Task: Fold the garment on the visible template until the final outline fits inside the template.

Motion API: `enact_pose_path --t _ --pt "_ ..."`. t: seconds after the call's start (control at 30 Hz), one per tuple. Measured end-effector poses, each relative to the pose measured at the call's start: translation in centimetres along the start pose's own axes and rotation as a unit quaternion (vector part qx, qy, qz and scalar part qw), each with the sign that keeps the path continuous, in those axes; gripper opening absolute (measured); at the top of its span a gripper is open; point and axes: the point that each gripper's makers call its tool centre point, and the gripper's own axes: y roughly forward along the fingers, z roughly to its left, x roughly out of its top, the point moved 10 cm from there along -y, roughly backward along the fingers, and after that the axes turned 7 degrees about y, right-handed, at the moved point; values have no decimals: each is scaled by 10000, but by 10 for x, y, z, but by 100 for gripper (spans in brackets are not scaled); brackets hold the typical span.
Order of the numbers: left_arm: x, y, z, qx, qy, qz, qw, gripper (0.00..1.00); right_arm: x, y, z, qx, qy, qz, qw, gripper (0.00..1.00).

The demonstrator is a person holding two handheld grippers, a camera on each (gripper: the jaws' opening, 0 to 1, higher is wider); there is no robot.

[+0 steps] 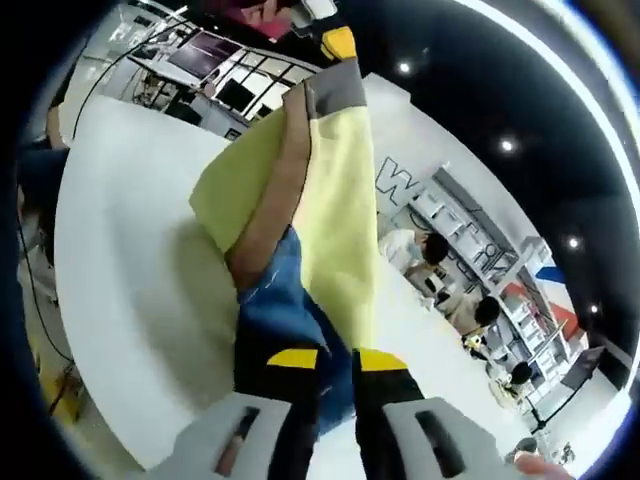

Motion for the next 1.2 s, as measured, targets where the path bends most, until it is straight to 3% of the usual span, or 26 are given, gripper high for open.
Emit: enact_pose_path --t 0.3,0.33,0.37,0.4,0.47,0.5,0.67,0.83,0.9,0.93,1.2 --pt "-5 -4 3 52 15 -3 10000 2 5 -13 -15 19 742 91 9972 0" --pt "-7 -6 5 75 -1 -4 10000 2 9 -16 -22 43 1103 57 9939 0" --pt "-8 -7 5 83 -7 -8 10000 2 9 -16 -24 84 1191 38 9928 0" --pt "-9 -9 6 138 -30 -31 9999 2 12 -16 -30 518 1763 -26 9830 0" --pt "-10 -11 7 161 -69 -39 9998 2 12 -17 -38 476 2033 103 9779 0" --pt "-12 -12 8 188 -101 -29 9998 2 16 -18 -49 386 2010 -76 9788 0" --pt "-19 -18 9 302 -167 -23 9994 2 31 -19 -81 307 2036 -260 9782 0" --pt "-20 -25 8 420 -268 -139 9987 2 47 -17 -100 342 2048 -399 9774 0" --pt "-20 -28 9 494 -315 -223 9980 2 56 -16 -104 581 2283 -467 9707 0" --pt "-20 -29 10 521 -307 -229 9979 2 65 -16 -111 683 2527 -605 9632 0" --pt "-4 -49 15 802 -350 -529 9948 2 106 -14 -150 653 2557 -1051 9588 0"
